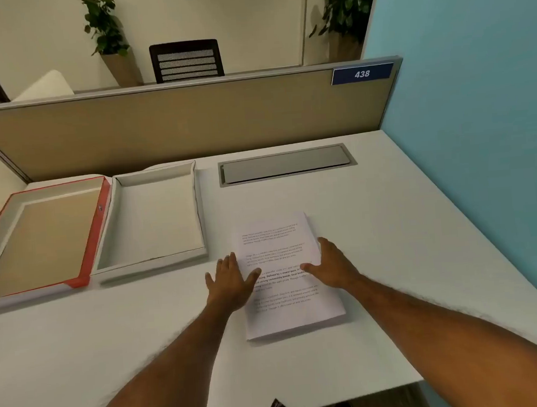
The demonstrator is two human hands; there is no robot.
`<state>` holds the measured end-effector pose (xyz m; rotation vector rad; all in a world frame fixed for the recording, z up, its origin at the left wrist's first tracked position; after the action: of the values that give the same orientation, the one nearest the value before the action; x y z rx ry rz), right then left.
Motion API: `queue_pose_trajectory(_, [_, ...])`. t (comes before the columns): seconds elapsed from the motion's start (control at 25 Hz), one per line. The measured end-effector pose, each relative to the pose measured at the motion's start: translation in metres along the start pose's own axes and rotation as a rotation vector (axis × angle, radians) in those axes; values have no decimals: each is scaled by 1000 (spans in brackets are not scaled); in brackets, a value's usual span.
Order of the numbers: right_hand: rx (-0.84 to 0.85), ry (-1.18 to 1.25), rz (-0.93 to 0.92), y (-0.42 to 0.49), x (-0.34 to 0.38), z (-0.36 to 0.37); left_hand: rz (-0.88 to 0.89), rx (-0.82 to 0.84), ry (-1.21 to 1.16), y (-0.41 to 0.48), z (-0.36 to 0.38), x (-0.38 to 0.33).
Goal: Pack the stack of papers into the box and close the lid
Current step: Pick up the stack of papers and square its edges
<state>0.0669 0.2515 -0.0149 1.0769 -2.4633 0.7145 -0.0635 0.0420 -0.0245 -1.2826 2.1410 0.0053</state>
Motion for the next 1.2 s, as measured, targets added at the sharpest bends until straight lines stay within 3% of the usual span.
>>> queue_pose_trajectory(0.2, [39,53,137,6,-7,19,-112,-5,-241,4,15,-3])
queue_pose_trajectory(0.36, [-39,96,179,9,-5,17,-174,-56,-436,11,11,-1])
queue_pose_trajectory(0.48, [-42,217,308,19,-13,18,-207,-6,-418,13,12,1])
queue_pose_trajectory(0.6, [62,359,419,36,-29,25,-190,21,-265,15,13,-1])
queue_pose_trajectory(0.8, [158,457,418,51,-34,32,-239,25,-307,21,13,4])
queue_pose_trajectory(0.92, [176,467,413,60,-35,38,-380,77,-456,27,16,14])
queue_pose_trajectory(1.2, [24,405,400,45,-27,30,-503,111,-595,65,39,34])
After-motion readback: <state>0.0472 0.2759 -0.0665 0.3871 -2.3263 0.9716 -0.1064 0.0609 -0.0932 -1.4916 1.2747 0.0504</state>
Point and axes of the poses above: each hand's wrist, its own y-axis towards the middle knuckle, its own z-axis out of the palm, x = y × z, the point moved 8 cm from there along y, towards the middle knuckle, and after that the axes turned 7 degrees about -y, right-handed, at the moved point
